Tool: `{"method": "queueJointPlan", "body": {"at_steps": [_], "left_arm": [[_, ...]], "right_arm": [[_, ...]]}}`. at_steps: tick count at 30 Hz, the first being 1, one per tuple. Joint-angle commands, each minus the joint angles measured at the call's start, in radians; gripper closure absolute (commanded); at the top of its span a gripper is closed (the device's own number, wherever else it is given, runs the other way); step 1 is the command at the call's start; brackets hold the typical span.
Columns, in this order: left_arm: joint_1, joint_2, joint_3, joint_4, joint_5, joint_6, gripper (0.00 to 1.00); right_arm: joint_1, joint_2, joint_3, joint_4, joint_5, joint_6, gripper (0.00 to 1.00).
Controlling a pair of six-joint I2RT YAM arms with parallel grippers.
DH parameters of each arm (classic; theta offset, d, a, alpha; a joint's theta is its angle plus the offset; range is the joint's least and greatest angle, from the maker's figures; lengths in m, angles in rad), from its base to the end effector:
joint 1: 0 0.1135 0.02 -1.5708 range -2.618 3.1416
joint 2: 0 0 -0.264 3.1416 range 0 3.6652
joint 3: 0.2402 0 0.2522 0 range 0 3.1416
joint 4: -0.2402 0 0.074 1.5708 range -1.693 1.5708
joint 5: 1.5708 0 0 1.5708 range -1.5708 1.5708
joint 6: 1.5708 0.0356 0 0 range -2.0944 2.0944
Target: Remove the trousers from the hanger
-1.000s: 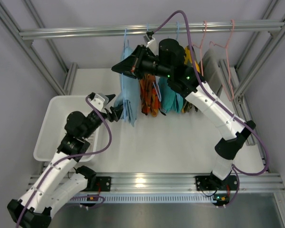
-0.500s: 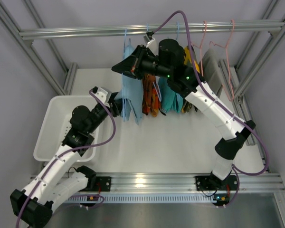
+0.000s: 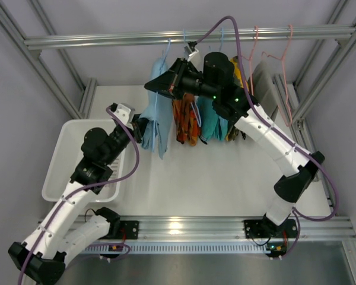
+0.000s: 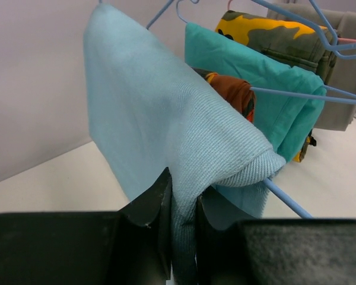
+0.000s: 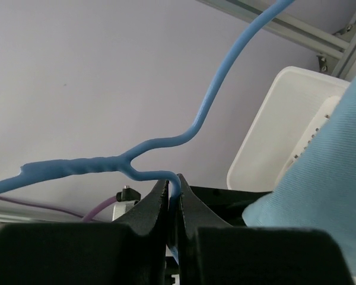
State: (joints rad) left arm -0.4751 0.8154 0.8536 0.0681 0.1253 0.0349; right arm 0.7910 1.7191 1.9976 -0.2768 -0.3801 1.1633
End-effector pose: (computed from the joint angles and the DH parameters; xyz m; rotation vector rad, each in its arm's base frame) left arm 0.1671 -0.0910 0.3866 0.4725 1.4038 -0.4493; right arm 0.2614 0.2831 0.4998 -0.0080 1.8962 1.7464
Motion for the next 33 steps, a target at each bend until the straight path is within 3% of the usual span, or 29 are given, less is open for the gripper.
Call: {"method": "queueJointPlan", "body": {"at_steps": [1,18,27,33], "left_arm": [[0.003,-0.05,0.111,0.104,-0.087,0.023,1.0],[0.001,0.005,0.349,0.079,-0.032,-0.032,1.0],[0.003,0.021,0.464,0.018,-0.006,-0.076,1.0],[0.001,0.001,0.435,-0.048,0.02,-0.053,1.0]], "right_arm": [[-0.039,-0.09,-0.011,0.156,-0.029,-0.059,1.0],[-0.047,-0.159,-0.246,0.176,-0.039,-0.142,1.0],[-0.082,-0.154,-0.302,0.148,-0.022,-0.183,1.0],[-0.101,-0.158,-0.245,0.156,-0.028,-0.177,1.0]]}}
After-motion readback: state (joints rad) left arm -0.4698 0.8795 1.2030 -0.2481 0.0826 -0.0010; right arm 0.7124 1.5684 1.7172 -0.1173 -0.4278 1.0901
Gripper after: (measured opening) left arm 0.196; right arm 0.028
